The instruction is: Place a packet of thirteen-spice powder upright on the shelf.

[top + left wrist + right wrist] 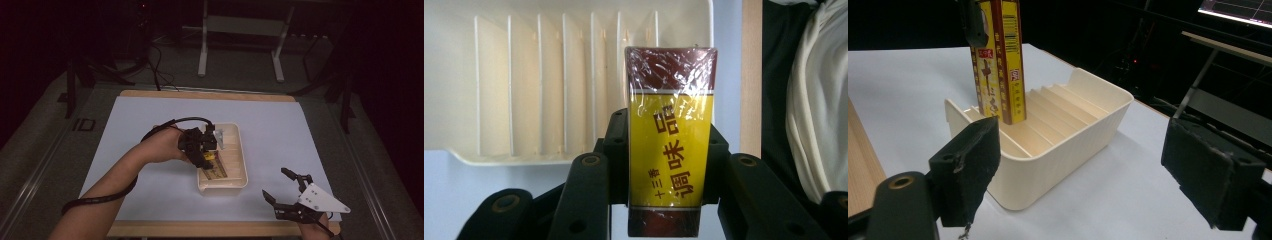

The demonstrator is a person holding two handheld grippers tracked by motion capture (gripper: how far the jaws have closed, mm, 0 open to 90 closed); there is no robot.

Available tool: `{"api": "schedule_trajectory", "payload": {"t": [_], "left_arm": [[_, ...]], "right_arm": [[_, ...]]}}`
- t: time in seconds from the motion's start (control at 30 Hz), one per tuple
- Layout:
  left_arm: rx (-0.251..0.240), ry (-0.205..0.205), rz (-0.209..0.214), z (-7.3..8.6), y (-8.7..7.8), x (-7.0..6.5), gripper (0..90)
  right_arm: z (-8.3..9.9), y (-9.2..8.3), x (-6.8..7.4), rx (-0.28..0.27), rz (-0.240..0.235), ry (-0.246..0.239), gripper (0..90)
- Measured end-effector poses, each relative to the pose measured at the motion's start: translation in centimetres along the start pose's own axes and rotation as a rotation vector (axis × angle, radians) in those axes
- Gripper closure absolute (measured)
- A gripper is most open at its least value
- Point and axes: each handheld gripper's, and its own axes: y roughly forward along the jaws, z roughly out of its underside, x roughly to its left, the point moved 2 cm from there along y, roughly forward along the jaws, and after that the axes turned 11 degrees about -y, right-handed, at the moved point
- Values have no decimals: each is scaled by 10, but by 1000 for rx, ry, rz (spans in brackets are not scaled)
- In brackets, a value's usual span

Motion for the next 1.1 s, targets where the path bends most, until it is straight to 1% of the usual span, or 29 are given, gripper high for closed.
{"api": "schedule_trajectory", "payload": {"t": [0.07,0.17,0.2,0.23,0.3,0.37,0.4,0.5,0.57,0.6,0.63,0.67,0.73,0.77,0.8,0.83,0.9,0.93,1.07,1.1], "left_arm": [[1,3,-4,-2,1,0,679],[-9,7,0,-4,2,1,679],[-4,5,10,-5,2,1,680],[-5,7,6,-5,2,2,679],[1,0,4,-5,2,2,679],[2,6,-11,-6,1,2,680],[7,2,-3,-6,1,2,679],[14,7,-13,-6,1,2,679],[22,4,-10,-6,0,3,679],[21,5,-16,-6,0,3,679],[20,0,-11,-6,0,3,679],[19,4,-18,-6,0,3,679],[22,6,-15,-6,0,3,679],[19,11,-31,-6,0,3,679],[23,2,-24,-6,0,4,680],[31,4,-18,-6,0,4,679],[40,3,-14,-7,3,3,679],[49,12,-14,-7,5,3,679],[66,21,-20,-7,11,1,679],[67,14,-13,-7,12,2,679]], "right_arm": [[0,0,0,1,0,1,160],[0,0,0,0,1,0,160],[0,0,0,-1,2,0,160],[0,-1,0,0,3,2,160],[0,-1,0,0,2,6,160],[0,0,0,0,1,6,160],[0,0,0,-2,-1,3,160],[0,0,0,1,-3,0,160],[0,0,0,0,-2,-1,160],[0,0,0,-1,-1,-1,160],[0,0,0,-1,-2,-1,160],[0,0,0,-1,-2,-1,160],[0,0,0,0,-3,0,160],[0,0,0,1,-4,1,160],[0,0,0,2,-4,1,160],[0,0,1,2,-5,2,160],[0,0,1,2,-6,0,160],[0,0,1,1,-6,0,160],[0,0,1,2,-6,3,160],[0,0,1,1,-7,3,160]]}}
